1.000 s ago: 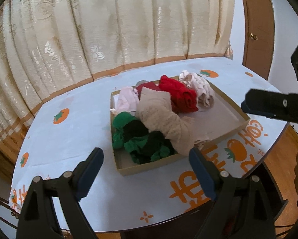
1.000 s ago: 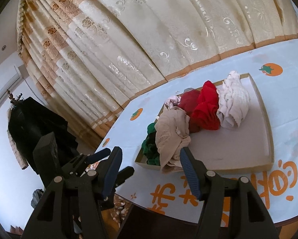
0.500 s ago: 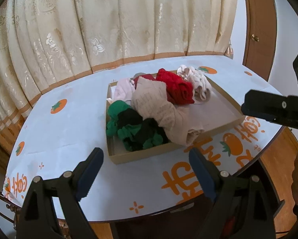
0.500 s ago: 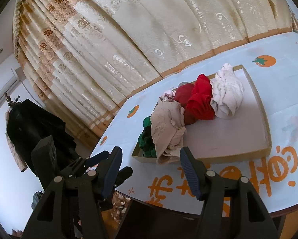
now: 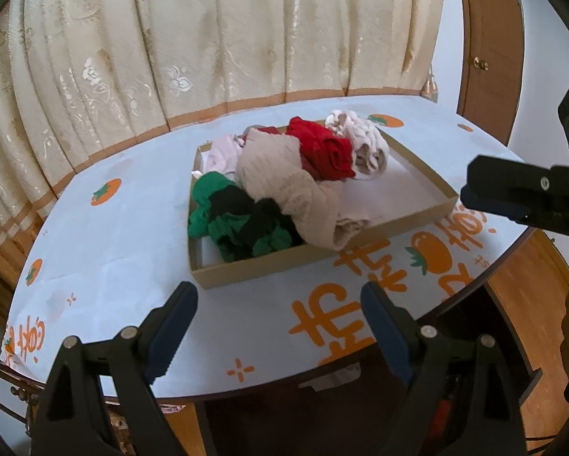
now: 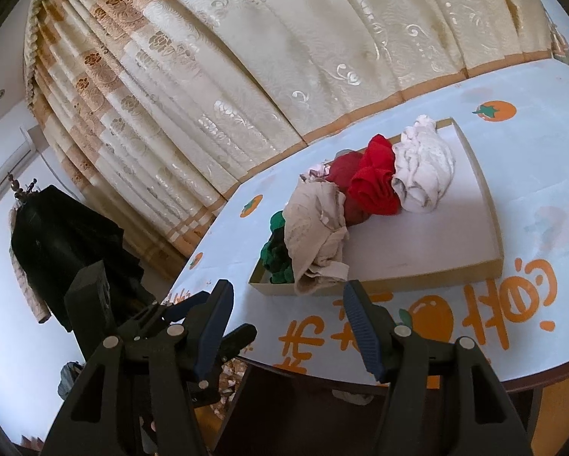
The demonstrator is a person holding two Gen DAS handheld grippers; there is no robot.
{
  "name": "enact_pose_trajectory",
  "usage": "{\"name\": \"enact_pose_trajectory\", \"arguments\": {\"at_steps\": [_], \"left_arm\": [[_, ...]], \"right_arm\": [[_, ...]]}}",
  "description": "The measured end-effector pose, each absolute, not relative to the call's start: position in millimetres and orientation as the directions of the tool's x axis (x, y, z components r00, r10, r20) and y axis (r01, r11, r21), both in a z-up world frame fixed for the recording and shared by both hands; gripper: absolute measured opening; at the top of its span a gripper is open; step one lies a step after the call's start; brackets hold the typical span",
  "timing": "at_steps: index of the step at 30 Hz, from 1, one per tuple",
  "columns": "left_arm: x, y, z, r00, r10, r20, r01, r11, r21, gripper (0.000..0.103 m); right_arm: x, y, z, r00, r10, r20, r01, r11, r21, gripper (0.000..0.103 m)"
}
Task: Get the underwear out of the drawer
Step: 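Lift both open tools up away from the tray, then move both open tools back down into the drawer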
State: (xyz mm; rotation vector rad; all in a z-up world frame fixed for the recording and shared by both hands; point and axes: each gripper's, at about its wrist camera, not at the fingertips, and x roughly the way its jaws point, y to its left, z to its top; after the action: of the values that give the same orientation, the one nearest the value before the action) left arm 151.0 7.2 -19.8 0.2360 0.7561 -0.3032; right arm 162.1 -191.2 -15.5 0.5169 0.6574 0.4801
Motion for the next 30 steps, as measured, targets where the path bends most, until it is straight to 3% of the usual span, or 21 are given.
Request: {"name": "enact_pose_trajectory", "arguments": {"at_steps": [7, 20, 30], "left_arm": [[142.2, 2.8, -31.3, 0.662, -0.188, -0.725, 0.349, 0.934, 0.077, 0.089], [124.4, -2.8, -45.5, 0.696, -0.095, -0.711, 0.294, 0.942, 0.162, 0.089], [114.3, -5.2, -47.0, 0.686, -0.109, -0.719, 0.298, 0.944, 0.142, 0.089]], "right_arm": [[154.0, -187.2, -21.7, 0.682, 0.576, -0.450, -0.254, 0.765, 0.592, 0.063], [138.5, -191.2, -34.9, 0.682, 0.534, -0.500, -0.204, 0.796, 0.570, 0.063], [127.0, -188.7, -37.1, 0.674, 0.542, -0.502, -0.212, 0.793, 0.571, 0.063]]}}
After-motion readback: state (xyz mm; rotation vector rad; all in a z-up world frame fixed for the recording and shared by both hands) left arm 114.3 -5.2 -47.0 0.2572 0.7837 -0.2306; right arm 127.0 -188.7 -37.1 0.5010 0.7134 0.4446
